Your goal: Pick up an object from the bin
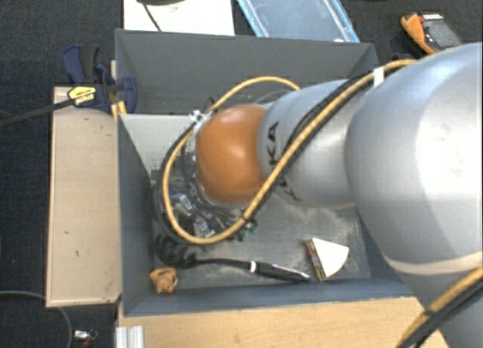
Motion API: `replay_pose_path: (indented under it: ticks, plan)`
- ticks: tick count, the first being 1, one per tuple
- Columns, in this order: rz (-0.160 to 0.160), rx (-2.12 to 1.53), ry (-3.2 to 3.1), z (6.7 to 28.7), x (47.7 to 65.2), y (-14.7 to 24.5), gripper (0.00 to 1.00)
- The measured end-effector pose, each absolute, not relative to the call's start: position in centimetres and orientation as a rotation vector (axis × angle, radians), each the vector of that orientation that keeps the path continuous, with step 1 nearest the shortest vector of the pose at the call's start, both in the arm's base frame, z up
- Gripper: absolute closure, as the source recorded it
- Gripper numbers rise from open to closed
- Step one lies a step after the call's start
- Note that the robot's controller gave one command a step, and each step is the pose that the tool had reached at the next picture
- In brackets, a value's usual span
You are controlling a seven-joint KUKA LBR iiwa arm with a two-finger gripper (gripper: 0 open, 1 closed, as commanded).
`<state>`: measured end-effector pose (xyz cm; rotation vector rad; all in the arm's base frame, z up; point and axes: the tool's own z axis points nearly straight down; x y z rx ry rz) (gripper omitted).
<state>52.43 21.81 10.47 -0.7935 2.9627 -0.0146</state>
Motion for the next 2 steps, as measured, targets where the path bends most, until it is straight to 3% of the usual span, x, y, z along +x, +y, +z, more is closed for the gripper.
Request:
replay_pose_path:
  ticks: [1, 2]
  plan:
    - [-0.015, -0.793, 2.963, 10.5, 52.4, 21.8, 1.0]
    - [-0.015, -0.824, 2.961, 16.4, 52.4, 21.8, 1.0]
